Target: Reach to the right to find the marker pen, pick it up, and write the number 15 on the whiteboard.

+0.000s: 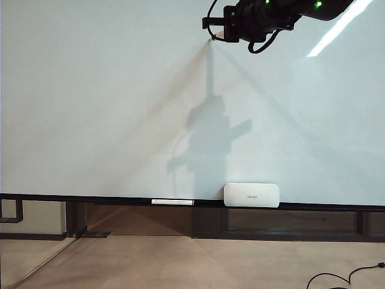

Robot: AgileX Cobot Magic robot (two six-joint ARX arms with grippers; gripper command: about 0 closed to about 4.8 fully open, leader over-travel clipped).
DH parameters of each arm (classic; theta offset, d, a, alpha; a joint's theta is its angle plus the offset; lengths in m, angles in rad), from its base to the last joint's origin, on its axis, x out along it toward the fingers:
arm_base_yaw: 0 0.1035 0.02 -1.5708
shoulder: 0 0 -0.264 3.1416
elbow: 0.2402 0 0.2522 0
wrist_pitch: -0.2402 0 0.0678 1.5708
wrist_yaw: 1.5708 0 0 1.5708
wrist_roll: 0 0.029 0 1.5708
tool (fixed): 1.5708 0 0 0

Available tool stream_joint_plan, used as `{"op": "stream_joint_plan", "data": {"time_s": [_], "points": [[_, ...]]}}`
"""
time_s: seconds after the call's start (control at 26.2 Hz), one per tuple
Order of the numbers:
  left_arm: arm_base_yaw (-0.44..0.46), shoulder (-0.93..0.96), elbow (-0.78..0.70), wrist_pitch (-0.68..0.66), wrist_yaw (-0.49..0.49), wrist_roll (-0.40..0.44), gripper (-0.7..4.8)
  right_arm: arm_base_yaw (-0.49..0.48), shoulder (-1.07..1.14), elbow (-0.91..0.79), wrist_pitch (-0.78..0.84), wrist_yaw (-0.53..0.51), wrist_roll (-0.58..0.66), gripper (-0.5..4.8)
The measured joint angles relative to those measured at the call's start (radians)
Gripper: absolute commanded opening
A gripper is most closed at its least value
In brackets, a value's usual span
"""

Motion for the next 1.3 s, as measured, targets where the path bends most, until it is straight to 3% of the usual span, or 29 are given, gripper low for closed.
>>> {"op": "stream_joint_plan", "data": {"time_s": [1.3], "points": [[0.000, 0.000, 0.000, 0.000, 0.000, 0.000, -0.06, 0.002, 0.076, -0.004, -0.278, 0.023, 0.031, -0.02]]}}
